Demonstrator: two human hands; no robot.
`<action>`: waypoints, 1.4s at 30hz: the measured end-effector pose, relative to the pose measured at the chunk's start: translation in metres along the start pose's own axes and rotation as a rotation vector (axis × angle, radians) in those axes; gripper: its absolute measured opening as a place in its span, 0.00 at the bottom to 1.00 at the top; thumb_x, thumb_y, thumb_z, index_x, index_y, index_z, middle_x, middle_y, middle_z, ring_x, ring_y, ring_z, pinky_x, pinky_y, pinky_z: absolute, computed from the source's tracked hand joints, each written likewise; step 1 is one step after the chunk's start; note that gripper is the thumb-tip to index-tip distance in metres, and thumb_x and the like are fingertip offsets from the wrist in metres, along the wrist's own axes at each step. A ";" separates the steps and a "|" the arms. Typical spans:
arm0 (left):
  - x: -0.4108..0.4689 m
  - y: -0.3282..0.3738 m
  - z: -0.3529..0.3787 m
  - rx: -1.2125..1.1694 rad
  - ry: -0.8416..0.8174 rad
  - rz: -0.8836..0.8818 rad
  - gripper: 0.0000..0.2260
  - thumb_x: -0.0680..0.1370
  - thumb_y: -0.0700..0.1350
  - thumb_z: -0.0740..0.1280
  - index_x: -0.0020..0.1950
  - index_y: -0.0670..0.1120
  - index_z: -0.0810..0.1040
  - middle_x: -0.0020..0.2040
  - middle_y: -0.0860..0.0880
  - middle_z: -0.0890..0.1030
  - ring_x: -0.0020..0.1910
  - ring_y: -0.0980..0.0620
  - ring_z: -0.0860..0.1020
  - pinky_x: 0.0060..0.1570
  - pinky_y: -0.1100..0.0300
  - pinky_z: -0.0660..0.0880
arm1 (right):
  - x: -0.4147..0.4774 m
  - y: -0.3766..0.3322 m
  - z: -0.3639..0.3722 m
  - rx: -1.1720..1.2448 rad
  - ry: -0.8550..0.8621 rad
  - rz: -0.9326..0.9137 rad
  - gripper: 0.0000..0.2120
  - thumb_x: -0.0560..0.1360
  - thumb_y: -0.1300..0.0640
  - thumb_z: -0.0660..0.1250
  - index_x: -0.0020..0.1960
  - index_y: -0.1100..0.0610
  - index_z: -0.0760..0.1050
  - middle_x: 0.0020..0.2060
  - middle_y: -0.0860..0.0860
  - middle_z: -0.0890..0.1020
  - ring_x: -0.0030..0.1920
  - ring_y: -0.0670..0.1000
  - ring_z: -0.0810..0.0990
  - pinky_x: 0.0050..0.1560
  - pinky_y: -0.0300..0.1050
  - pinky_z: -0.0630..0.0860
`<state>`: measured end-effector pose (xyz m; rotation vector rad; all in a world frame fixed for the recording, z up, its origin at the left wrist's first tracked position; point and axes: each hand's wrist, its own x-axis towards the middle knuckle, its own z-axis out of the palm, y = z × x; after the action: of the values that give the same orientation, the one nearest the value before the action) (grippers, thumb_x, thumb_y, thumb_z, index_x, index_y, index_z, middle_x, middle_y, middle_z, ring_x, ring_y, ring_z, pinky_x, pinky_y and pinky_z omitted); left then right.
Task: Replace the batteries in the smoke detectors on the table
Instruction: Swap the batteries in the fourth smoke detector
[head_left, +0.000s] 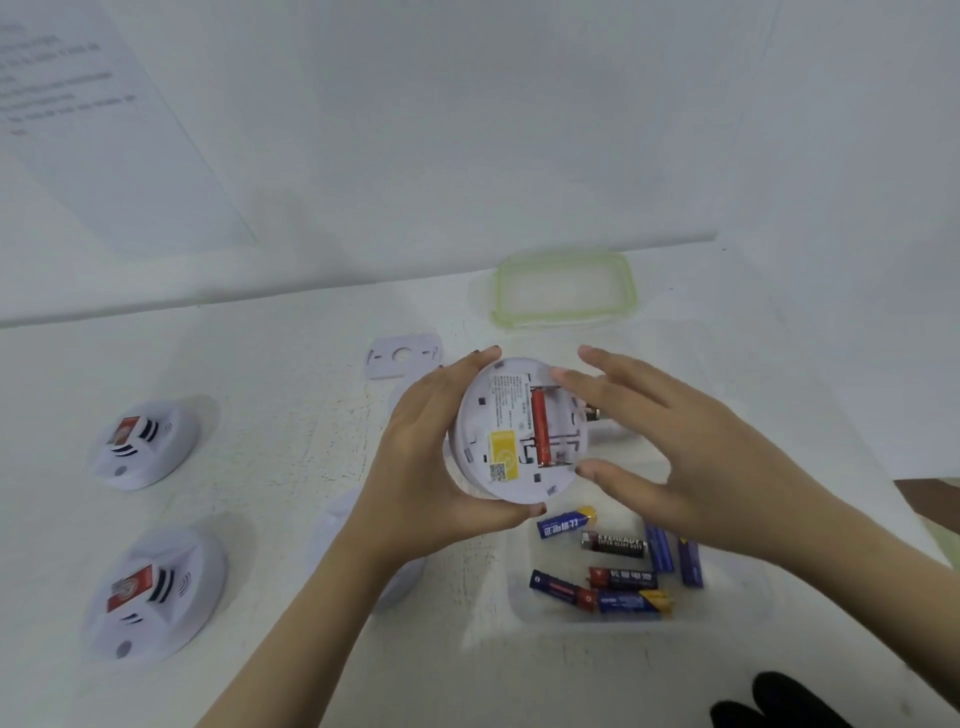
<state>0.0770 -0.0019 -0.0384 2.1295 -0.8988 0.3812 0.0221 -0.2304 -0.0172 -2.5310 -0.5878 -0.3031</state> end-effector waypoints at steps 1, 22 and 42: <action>0.000 0.002 -0.001 0.001 -0.010 0.005 0.44 0.60 0.60 0.77 0.70 0.45 0.67 0.67 0.54 0.73 0.66 0.57 0.72 0.64 0.52 0.72 | 0.001 -0.001 0.001 0.009 -0.008 0.002 0.30 0.74 0.38 0.57 0.74 0.40 0.56 0.74 0.45 0.63 0.68 0.45 0.69 0.60 0.42 0.73; 0.000 0.025 -0.005 0.044 -0.101 0.022 0.43 0.57 0.58 0.81 0.68 0.47 0.71 0.62 0.56 0.75 0.61 0.65 0.72 0.61 0.63 0.70 | 0.014 -0.003 0.003 -0.303 0.054 -0.378 0.24 0.69 0.48 0.63 0.52 0.68 0.80 0.41 0.60 0.84 0.23 0.50 0.66 0.26 0.35 0.59; 0.000 0.020 -0.005 0.037 -0.075 -0.021 0.43 0.59 0.63 0.76 0.68 0.44 0.71 0.62 0.55 0.76 0.61 0.64 0.73 0.60 0.62 0.72 | 0.008 -0.005 0.004 -0.306 0.005 -0.276 0.24 0.75 0.43 0.58 0.58 0.60 0.80 0.56 0.60 0.81 0.29 0.51 0.80 0.28 0.34 0.64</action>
<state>0.0630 -0.0073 -0.0241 2.1983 -0.9178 0.3115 0.0276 -0.2216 -0.0163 -2.7348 -0.9557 -0.5338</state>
